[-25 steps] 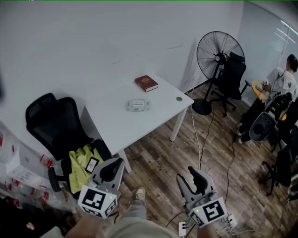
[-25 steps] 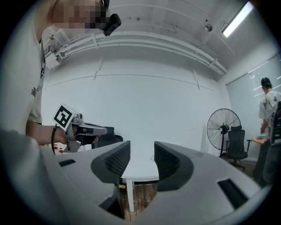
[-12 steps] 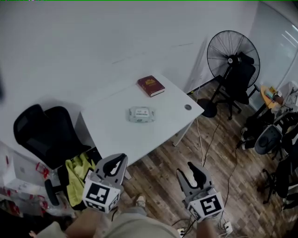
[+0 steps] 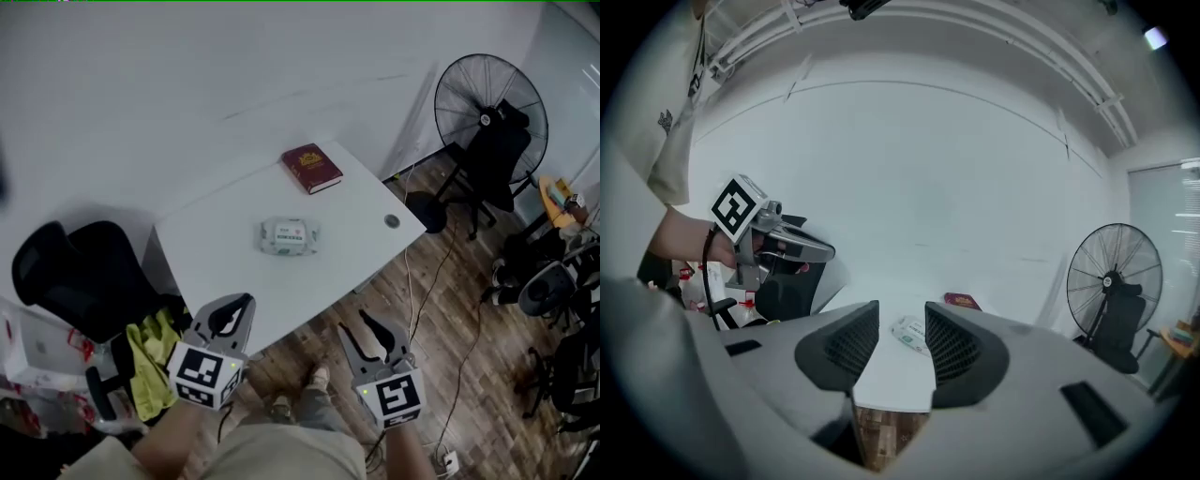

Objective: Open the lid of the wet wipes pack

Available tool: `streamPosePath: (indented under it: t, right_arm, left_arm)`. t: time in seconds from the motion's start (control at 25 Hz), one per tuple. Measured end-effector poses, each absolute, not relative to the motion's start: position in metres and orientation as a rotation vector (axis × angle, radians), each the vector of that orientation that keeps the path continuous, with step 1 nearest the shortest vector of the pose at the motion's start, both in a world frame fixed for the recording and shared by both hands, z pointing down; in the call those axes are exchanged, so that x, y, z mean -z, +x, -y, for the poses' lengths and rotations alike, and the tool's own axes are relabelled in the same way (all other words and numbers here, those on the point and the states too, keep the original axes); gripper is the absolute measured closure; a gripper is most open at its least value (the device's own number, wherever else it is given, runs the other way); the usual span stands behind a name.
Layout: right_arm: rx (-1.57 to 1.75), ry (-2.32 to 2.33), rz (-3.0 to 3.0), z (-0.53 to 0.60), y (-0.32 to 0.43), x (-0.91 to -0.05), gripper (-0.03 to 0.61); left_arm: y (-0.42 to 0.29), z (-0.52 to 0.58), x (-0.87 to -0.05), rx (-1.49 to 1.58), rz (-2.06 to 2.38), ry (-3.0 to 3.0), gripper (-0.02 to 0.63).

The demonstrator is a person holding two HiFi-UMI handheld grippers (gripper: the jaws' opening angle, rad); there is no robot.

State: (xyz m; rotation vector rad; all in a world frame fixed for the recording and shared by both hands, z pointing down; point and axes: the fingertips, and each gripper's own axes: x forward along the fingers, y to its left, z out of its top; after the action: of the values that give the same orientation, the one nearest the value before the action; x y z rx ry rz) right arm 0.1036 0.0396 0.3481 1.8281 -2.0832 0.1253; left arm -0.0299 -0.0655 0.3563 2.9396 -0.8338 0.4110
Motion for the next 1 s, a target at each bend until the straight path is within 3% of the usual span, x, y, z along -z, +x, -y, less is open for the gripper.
streamPosePath:
  t: [0.64,1.0]
  right_arm:
    - [-0.258,1.464,2.197,0.131,0.177,-0.465,0.416]
    - [-0.231,1.119,2.271,0.211,0.170,-0.521,0.420]
  left_arm:
    - [0.041,0.202,-0.456,-0.654,1.083,2.713,0.583]
    - [0.061,0.263,-0.501,-0.795,1.217,2.539,0.583]
